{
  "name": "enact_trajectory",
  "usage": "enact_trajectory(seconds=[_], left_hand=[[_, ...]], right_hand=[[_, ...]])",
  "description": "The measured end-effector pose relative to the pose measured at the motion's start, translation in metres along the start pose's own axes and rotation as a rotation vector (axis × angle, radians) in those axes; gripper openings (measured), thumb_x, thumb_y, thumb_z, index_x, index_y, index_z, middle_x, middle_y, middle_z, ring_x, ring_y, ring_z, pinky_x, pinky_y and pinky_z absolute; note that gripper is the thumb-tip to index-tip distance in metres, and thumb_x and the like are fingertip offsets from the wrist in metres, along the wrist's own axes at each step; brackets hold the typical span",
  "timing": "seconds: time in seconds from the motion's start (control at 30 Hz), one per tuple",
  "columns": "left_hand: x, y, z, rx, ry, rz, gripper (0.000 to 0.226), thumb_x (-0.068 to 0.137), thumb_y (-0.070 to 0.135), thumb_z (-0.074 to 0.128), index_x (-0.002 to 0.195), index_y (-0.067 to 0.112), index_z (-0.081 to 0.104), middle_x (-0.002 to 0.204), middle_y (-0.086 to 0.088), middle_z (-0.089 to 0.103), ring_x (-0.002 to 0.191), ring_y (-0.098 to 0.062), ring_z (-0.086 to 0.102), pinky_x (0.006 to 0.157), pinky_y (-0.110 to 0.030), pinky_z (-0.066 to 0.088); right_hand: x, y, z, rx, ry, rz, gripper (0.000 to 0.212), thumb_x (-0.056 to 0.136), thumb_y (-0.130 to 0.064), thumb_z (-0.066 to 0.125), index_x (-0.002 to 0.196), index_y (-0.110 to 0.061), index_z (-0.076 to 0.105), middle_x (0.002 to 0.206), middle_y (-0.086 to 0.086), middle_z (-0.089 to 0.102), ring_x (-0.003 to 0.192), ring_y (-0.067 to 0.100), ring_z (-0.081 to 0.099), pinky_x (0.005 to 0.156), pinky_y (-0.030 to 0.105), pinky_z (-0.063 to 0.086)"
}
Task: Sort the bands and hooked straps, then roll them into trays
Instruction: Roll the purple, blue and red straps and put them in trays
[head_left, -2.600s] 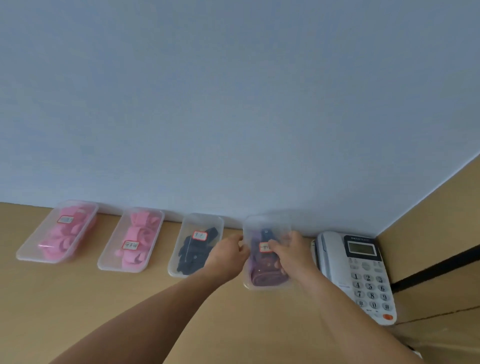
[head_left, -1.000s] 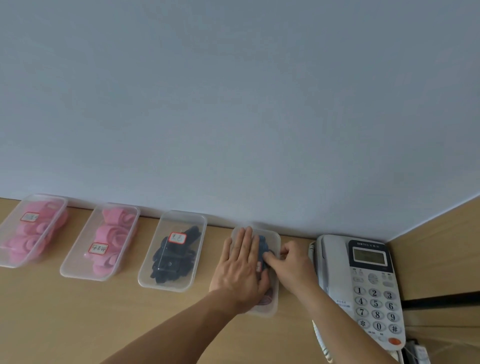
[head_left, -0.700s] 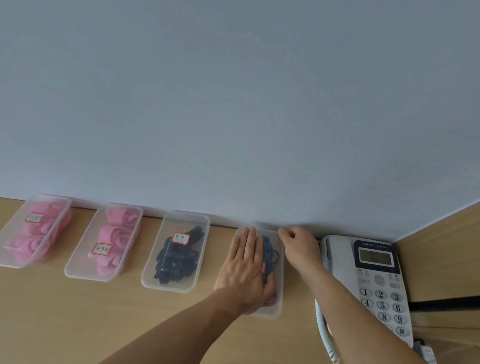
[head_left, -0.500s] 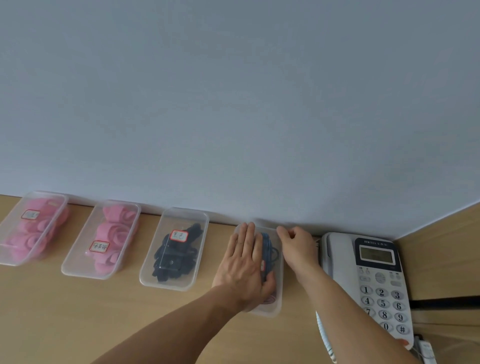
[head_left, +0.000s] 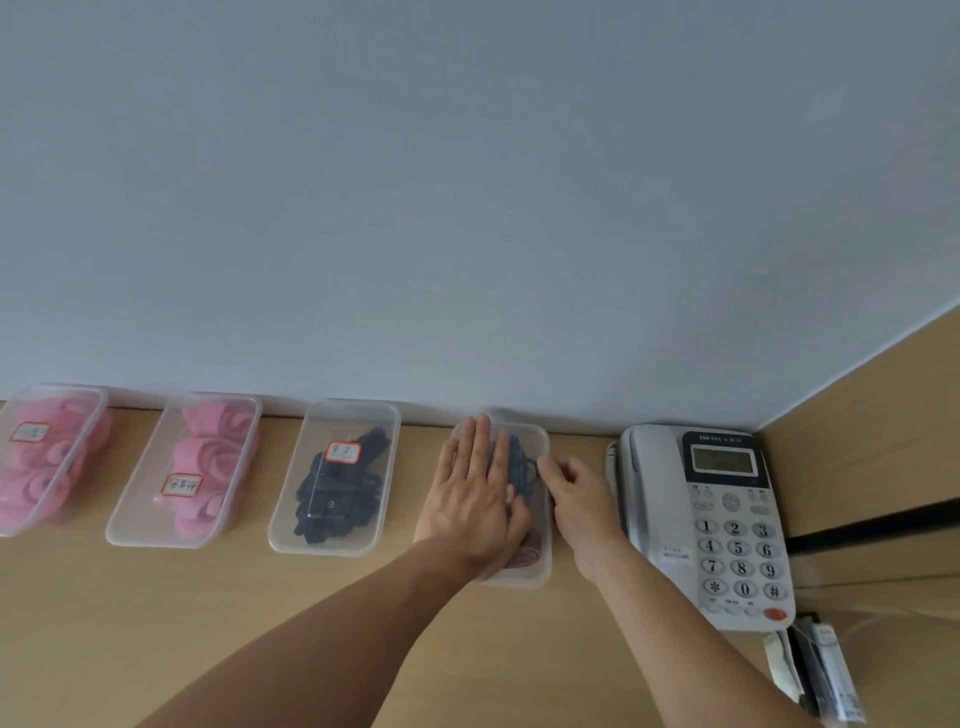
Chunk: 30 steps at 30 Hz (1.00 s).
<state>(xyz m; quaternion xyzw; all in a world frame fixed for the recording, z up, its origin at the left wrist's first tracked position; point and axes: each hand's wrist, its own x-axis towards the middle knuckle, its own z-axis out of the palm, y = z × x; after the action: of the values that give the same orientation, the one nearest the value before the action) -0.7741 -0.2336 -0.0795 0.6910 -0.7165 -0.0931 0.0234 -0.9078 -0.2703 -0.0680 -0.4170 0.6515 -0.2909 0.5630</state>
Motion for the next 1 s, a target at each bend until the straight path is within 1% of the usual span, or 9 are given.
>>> enact_trajectory(seconds=[0.07,0.13,0.3,0.4,0.53,0.67,0.8,0.9,1.0], left_hand=[[0.001,0.000,0.000,-0.007,-0.002,-0.012,0.071,0.090,0.045,0.000,0.149,0.011,-0.017,0.160,-0.015,-0.023,0.146,-0.026,-0.029,0.116,-0.038,-0.023],[0.003,-0.001,0.002,-0.006,0.001,-0.013,0.070,0.089,0.045,-0.002,0.149,0.011,-0.017,0.160,-0.014,-0.023,0.147,-0.026,-0.027,0.116,-0.038,-0.023],[0.002,0.001,0.001,0.008,0.010,-0.013,0.071,0.093,0.044,0.008,0.154,0.010,-0.010,0.162,-0.016,-0.018,0.149,-0.027,-0.023,0.117,-0.038,-0.022],[0.004,0.001,0.001,0.002,0.013,-0.007,0.072,0.092,0.044,0.006,0.154,0.009,-0.008,0.162,-0.015,-0.018,0.149,-0.027,-0.023,0.117,-0.038,-0.022],[0.002,0.001,0.000,-0.005,-0.003,-0.014,0.076,0.089,0.044,0.002,0.155,0.008,-0.006,0.162,-0.016,-0.017,0.150,-0.028,-0.020,0.118,-0.039,-0.018],[0.003,0.001,0.000,0.000,-0.009,-0.016,0.075,0.089,0.044,0.001,0.155,0.008,-0.005,0.163,-0.017,-0.015,0.150,-0.029,-0.018,0.119,-0.040,-0.015],[0.003,0.000,0.000,-0.004,-0.015,-0.010,0.078,0.088,0.045,-0.003,0.155,0.006,-0.003,0.163,-0.017,-0.013,0.151,-0.028,-0.016,0.120,-0.040,-0.014],[0.004,0.001,-0.004,-0.072,-0.010,-0.019,0.078,0.088,0.043,0.001,0.155,0.002,-0.004,0.164,-0.017,-0.011,0.151,-0.027,-0.015,0.121,-0.038,-0.013],[0.002,-0.003,-0.011,-0.195,-0.006,0.007,0.079,0.091,0.047,0.009,0.154,0.003,-0.009,0.162,-0.012,-0.021,0.148,-0.022,-0.024,0.118,-0.032,-0.018]], right_hand=[[-0.019,0.015,-0.004,0.049,-0.035,0.040,0.017,0.097,-0.030,0.060,0.094,-0.016,0.069,0.080,0.004,0.071,0.065,0.019,0.064,0.052,0.028,0.049],[-0.032,0.025,-0.004,0.083,-0.017,0.076,0.019,0.096,-0.030,0.062,0.091,-0.013,0.068,0.067,0.003,0.068,0.053,0.020,0.056,0.042,0.027,0.041],[-0.043,0.029,-0.003,0.070,0.020,0.034,0.014,0.096,-0.023,0.062,0.092,-0.011,0.068,0.068,0.005,0.064,0.049,0.013,0.054,0.042,0.026,0.042],[-0.057,0.043,-0.008,0.172,-0.030,0.092,0.010,0.094,-0.020,0.065,0.095,-0.011,0.067,0.057,0.002,0.059,0.046,0.015,0.051,0.041,0.028,0.043],[-0.056,0.045,-0.007,0.146,0.008,0.063,0.011,0.093,-0.018,0.066,0.091,-0.007,0.065,0.051,0.000,0.056,0.045,0.015,0.050,0.040,0.027,0.043],[-0.070,0.055,-0.005,0.195,-0.044,0.034,0.012,0.092,-0.017,0.067,0.103,-0.014,0.063,0.064,0.002,0.060,0.052,0.018,0.058,0.046,0.030,0.049],[-0.074,0.061,0.000,0.134,0.009,-0.032,0.022,0.093,-0.016,0.066,0.113,-0.009,0.062,0.059,-0.002,0.060,0.050,0.016,0.058,0.044,0.031,0.049],[-0.077,0.060,0.002,0.113,0.035,-0.075,0.023,0.094,-0.018,0.066,0.115,-0.013,0.061,0.059,-0.001,0.062,0.050,0.015,0.059,0.046,0.032,0.052],[-0.078,0.059,0.003,0.101,0.040,-0.070,0.020,0.094,-0.017,0.064,0.113,-0.016,0.059,0.057,-0.001,0.062,0.049,0.014,0.058,0.047,0.033,0.052]])
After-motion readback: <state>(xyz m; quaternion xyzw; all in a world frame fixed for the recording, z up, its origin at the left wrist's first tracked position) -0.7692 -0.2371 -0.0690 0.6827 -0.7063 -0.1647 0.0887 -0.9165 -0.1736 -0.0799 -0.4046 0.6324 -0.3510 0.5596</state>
